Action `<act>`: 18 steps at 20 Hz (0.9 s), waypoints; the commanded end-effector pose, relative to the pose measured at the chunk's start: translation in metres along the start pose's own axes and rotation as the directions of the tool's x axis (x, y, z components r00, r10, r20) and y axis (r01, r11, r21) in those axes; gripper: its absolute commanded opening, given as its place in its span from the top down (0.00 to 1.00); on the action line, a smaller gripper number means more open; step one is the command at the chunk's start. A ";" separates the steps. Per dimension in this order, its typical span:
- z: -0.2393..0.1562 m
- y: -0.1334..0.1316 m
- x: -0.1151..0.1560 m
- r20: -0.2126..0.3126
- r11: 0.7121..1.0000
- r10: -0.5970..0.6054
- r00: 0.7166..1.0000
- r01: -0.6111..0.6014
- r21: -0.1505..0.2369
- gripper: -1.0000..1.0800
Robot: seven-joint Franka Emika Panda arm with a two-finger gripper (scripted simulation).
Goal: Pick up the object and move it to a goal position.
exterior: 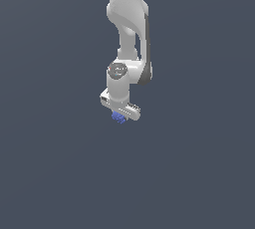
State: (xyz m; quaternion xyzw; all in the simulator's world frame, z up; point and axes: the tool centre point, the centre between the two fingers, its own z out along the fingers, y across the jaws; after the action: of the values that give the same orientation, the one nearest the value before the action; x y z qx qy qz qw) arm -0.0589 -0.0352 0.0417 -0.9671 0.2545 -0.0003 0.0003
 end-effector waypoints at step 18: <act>-0.003 -0.101 0.076 0.000 1.000 0.000 1.000 0.000 -0.001 1.00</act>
State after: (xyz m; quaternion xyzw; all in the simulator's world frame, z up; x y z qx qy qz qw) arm 0.0485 0.0119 0.0444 -0.9671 0.2543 -0.0002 0.0001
